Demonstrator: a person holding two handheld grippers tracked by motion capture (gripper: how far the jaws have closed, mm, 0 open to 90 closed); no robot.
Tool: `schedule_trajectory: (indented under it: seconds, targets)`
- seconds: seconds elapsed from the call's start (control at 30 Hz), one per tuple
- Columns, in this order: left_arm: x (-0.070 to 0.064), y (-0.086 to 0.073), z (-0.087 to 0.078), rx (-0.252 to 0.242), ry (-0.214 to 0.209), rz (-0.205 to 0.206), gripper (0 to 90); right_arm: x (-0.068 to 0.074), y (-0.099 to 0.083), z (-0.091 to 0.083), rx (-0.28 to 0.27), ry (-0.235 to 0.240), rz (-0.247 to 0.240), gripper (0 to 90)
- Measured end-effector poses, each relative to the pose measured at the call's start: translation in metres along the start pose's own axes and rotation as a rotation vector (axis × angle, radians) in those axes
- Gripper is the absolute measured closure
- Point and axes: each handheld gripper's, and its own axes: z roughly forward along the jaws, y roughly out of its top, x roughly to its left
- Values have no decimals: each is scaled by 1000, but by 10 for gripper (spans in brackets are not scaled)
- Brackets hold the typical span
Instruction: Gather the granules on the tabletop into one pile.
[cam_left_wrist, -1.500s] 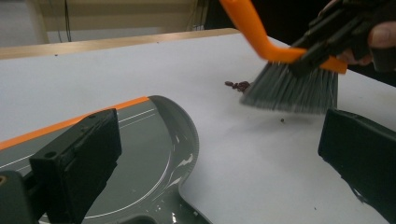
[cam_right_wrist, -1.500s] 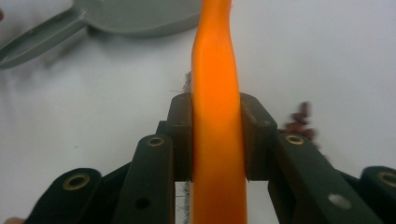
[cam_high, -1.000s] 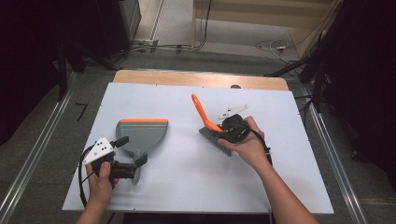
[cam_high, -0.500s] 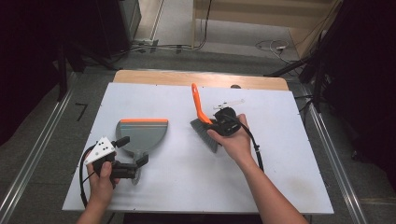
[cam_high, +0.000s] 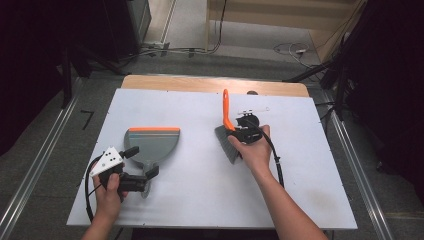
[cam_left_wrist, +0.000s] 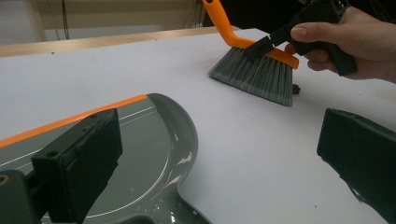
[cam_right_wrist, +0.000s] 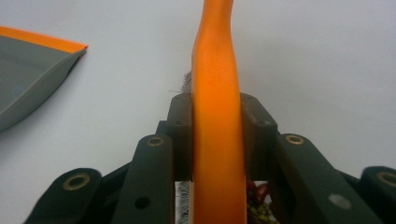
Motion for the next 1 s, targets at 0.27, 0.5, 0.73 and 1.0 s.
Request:
schedule_trajectory:
  seconds: [0.27,0.5,0.73,1.0]
  targets:
    - [-2,0,1,5,4,4,3,-17,-13,-11,-22,-18,42,676]
    - [-1,0,0,2,6,4,3,-27,-19,-17,-26,-38,55,674]
    - [-1,0,0,0,4,3,3,-34,-22,-21,-30,-49,61,673]
    - [-1,0,2,5,4,2,3,-38,-20,-22,-41,7,65,675]
